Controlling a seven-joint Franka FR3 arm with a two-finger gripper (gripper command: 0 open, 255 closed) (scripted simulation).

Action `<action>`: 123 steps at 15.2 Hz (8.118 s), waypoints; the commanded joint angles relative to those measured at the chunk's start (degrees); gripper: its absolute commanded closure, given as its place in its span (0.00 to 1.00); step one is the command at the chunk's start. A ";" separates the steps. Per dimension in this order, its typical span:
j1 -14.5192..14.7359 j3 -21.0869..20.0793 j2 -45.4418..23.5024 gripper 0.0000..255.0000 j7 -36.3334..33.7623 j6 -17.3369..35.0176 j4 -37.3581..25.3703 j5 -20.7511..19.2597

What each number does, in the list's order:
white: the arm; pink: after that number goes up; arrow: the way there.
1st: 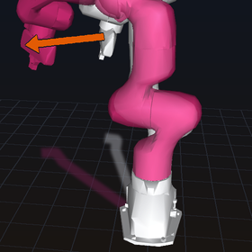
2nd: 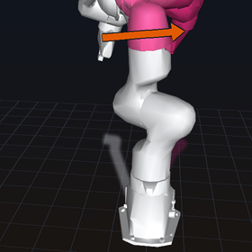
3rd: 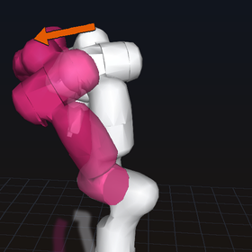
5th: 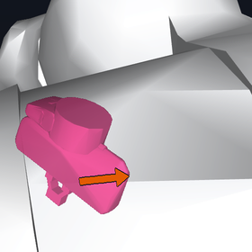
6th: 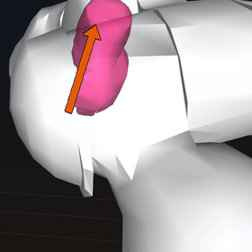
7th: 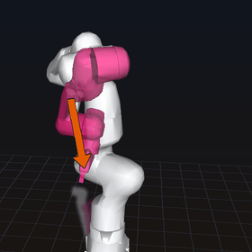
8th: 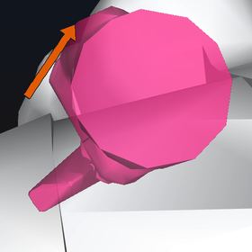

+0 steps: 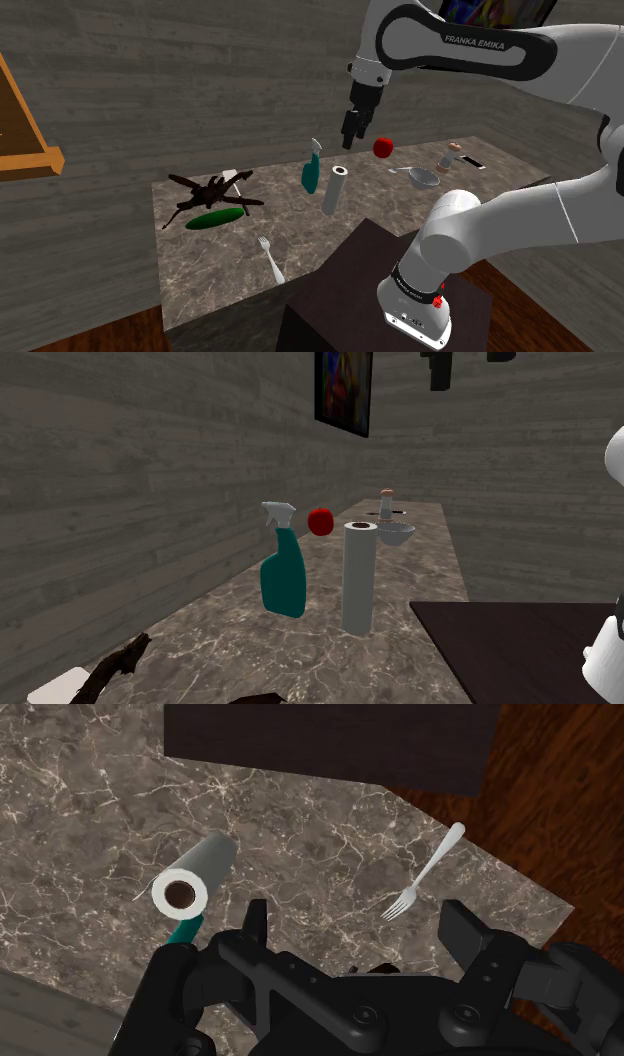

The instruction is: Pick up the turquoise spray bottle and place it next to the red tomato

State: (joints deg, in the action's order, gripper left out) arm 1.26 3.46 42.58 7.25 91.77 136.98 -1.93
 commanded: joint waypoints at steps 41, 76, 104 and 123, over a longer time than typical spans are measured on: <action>-7.12 11.03 -44.14 1.00 4.57 44.62 -7.59 -3.27; -6.74 10.42 -36.04 1.00 4.65 24.72 -19.55 -4.37; -6.43 10.06 -36.94 1.00 6.35 2.99 -42.21 -3.53; -14.35 20.13 -38.41 1.00 24.31 5.07 -42.81 -1.99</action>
State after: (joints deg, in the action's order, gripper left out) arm -12.44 22.66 5.27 29.89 96.33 94.81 -4.44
